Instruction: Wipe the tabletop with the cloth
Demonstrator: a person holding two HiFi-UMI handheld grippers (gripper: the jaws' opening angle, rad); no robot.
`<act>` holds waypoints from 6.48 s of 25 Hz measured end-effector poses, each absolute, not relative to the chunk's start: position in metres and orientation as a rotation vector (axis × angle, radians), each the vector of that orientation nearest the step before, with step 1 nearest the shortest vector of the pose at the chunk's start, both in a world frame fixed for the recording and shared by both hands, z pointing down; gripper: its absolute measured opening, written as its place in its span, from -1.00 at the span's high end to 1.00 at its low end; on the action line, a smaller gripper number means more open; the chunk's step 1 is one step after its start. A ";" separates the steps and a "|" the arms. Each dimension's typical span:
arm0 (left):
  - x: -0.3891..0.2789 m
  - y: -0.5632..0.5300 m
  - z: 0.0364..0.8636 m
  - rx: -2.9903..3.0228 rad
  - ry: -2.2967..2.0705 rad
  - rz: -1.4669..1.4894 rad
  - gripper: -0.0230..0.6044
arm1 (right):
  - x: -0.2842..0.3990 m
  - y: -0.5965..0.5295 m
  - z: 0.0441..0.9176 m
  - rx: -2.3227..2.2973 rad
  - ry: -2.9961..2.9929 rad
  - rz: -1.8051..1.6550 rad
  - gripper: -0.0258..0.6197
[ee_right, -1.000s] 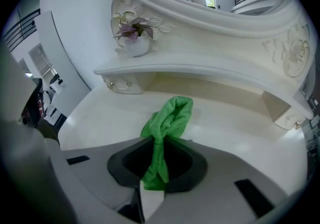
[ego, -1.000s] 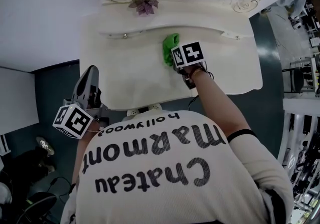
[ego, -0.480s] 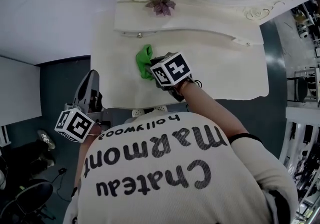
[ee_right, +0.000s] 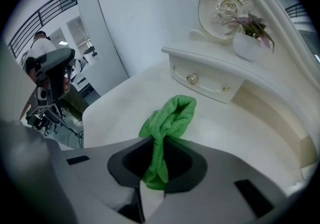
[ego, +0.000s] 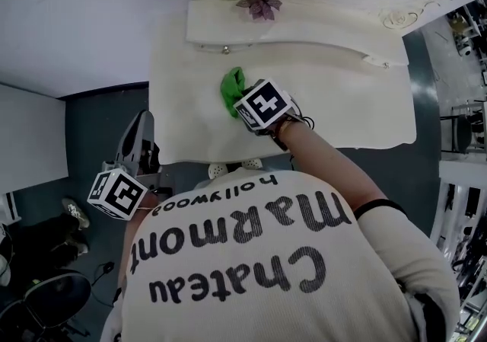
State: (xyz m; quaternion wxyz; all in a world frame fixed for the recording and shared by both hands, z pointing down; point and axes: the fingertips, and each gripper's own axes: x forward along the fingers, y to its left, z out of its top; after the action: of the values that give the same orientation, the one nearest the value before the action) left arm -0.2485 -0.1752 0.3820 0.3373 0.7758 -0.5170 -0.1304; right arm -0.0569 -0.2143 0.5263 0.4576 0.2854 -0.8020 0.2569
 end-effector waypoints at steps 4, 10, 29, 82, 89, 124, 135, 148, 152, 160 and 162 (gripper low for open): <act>-0.249 -0.174 0.383 2.050 -1.317 -0.329 0.90 | -0.056 -0.214 0.525 0.762 -1.987 0.623 0.71; -0.243 -0.171 0.392 2.053 -1.272 -0.320 0.90 | -0.056 -0.212 0.526 0.766 -1.978 0.582 0.71; -0.198 -0.135 0.384 2.039 -1.307 -0.267 0.90 | -0.005 -0.204 0.527 0.745 -2.001 0.662 0.71; -0.174 -0.091 0.390 2.032 -1.365 -0.278 0.90 | 0.149 -0.199 0.527 1.116 -1.923 0.858 0.71; -0.185 -0.074 0.390 2.007 -1.392 -0.288 0.90 | 0.156 -0.193 0.524 1.145 -1.912 0.866 0.71; -0.214 -0.045 0.398 1.939 -1.486 -0.320 0.90 | -0.037 -0.136 0.521 0.731 -2.159 0.702 0.71; -0.216 -0.039 0.399 1.933 -1.500 -0.316 0.90 | -0.033 -0.136 0.522 0.738 -2.144 0.677 0.71; -0.206 -0.032 0.399 1.942 -1.484 -0.319 0.90 | -0.003 -0.133 0.524 0.800 -2.112 0.701 0.71; -0.198 -0.031 0.397 1.960 -1.468 -0.312 0.90 | 0.012 -0.133 0.523 0.834 -2.106 0.719 0.71; -0.184 -0.027 0.393 1.986 -1.445 -0.312 0.90 | 0.046 -0.132 0.524 0.915 -2.080 0.767 0.71; -0.181 -0.025 0.391 1.995 -1.442 -0.311 0.90 | 0.055 -0.132 0.524 0.938 -2.072 0.776 0.71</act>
State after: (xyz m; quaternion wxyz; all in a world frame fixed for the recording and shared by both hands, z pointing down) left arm -0.1813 -0.0252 0.3908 0.3241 0.7607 -0.5498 -0.1186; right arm 0.0547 -0.1318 0.5245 0.3608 0.3638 -0.8042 0.3012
